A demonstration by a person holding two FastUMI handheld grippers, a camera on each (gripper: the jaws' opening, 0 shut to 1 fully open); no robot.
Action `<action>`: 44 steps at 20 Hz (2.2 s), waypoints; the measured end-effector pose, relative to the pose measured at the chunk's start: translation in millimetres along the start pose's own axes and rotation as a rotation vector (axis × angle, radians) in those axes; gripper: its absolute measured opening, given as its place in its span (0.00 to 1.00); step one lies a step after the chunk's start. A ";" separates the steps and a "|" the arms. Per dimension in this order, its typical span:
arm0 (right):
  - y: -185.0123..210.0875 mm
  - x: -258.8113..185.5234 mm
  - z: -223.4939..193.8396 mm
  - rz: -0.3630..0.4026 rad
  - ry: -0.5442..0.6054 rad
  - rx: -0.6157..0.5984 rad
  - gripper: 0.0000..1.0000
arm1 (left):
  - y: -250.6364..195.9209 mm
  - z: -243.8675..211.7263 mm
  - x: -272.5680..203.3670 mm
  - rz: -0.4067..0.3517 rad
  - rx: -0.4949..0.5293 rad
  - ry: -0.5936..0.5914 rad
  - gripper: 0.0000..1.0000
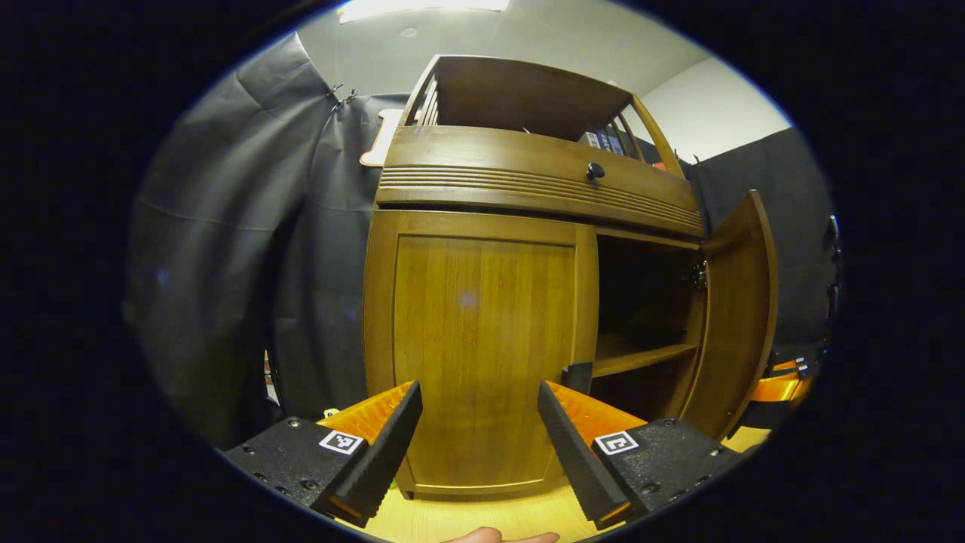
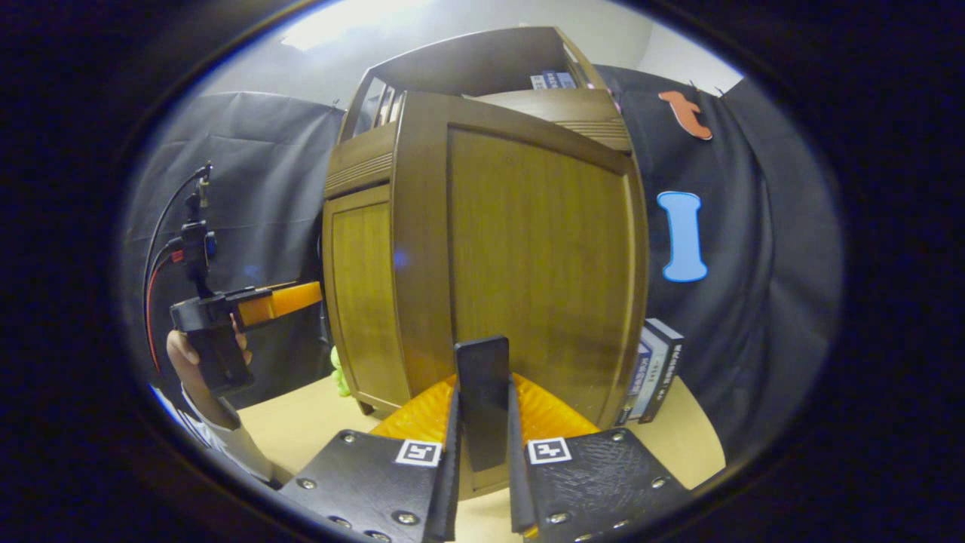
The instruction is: Open the right door of the double-door shoe cabinet with the right hand, and open the left door with the left hand.
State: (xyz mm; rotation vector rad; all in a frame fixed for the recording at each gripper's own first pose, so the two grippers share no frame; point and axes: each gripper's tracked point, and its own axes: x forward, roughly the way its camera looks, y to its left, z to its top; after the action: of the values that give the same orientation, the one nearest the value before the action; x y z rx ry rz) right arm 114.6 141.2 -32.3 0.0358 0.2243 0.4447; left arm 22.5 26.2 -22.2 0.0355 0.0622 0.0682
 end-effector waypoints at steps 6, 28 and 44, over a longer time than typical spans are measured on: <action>-45.0 -39.1 -0.5 -0.094 -0.017 -0.013 0.19 | -10.4 -6.1 1.9 0.001 0.020 0.011 0.92; -187.5 -88.8 -6.3 -0.350 -0.045 0.017 0.22 | -86.0 -74.1 45.7 -0.079 0.015 0.172 0.96; -138.1 -169.0 27.1 -0.479 -0.237 -0.005 0.98 | -100.6 -93.1 99.9 -0.072 0.002 0.052 0.69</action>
State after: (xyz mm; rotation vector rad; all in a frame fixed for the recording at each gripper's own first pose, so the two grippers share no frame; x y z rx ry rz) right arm 30.5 -55.8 17.6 0.0279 -0.0052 -0.0377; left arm 122.8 -64.1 -125.0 0.0335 0.1152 -0.0033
